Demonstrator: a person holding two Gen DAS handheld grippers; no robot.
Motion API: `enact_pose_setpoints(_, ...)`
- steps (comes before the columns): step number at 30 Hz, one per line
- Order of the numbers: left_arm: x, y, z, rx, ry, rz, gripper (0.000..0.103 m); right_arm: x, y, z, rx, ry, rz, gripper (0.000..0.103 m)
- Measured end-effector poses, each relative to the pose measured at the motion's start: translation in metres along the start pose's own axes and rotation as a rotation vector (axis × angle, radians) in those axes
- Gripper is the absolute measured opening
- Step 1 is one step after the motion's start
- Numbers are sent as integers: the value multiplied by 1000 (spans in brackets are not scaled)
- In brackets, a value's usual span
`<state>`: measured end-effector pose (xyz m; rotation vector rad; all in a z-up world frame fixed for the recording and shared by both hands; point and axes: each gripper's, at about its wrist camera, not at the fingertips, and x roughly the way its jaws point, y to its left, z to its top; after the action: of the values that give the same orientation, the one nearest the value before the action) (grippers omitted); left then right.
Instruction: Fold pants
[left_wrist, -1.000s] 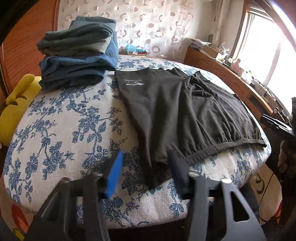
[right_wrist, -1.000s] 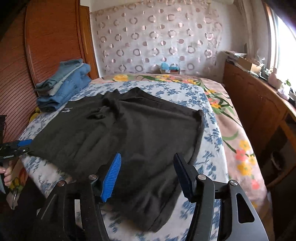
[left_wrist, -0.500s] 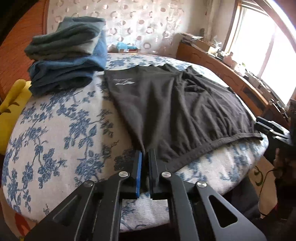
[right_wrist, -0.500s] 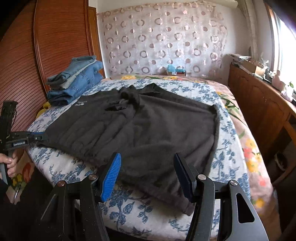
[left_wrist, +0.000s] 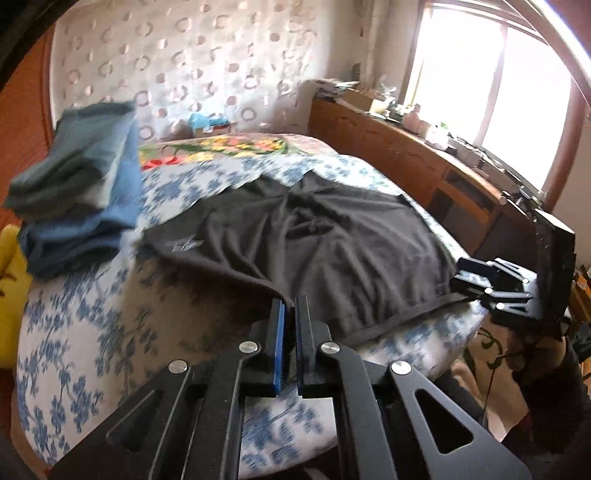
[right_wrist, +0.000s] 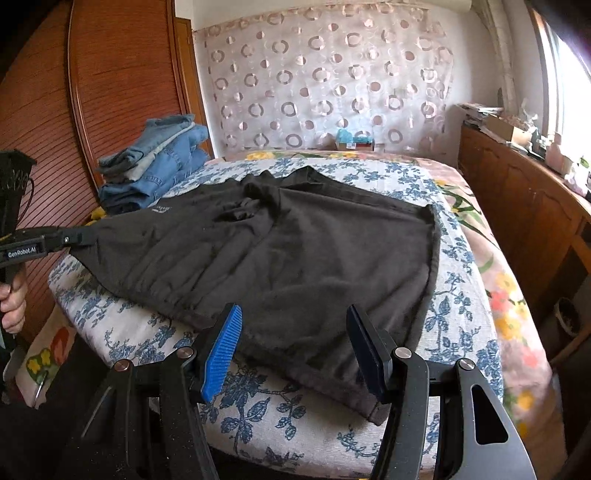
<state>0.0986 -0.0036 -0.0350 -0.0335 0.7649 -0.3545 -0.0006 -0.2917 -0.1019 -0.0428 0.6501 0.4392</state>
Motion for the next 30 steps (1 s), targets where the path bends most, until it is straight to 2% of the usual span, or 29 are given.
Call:
enact_pose_setpoints(10,24,-37,25,49,19,-74,6,4,0,-1,7,-7,20,61)
enact_pose_setpoints(19,22,-47,23,85,0,-53,7,13,7,3,3,-14,32,61)
enact_pose_setpoints(20,21,-47,23,86,0,-52,14,15,8,4,2,-12,33,61)
enact_pose_setpoints(21,19,-46,23,90,-6,-52,26,18,9,4,2,-11,34,61)
enact_pose_setpoints(22,15,-45,23,92,-19,-45,32,20,11,5,2,-11,35,61)
enact_pose_setpoints(24,8,-42,23,89,-49,-25,55,25,14,7,4,-8,37,61)
enact_pose_setpoints(26,0,-35,21,72,-72,-9,67,29,20,9,-1,-7,42,61)
enact_pose_setpoints(27,-3,-31,21,63,-79,-7,70,31,23,11,-8,-6,44,61)
enact_pose_setpoints(30,-15,-17,17,50,-104,9,71,38,34,17,-22,-2,51,61)
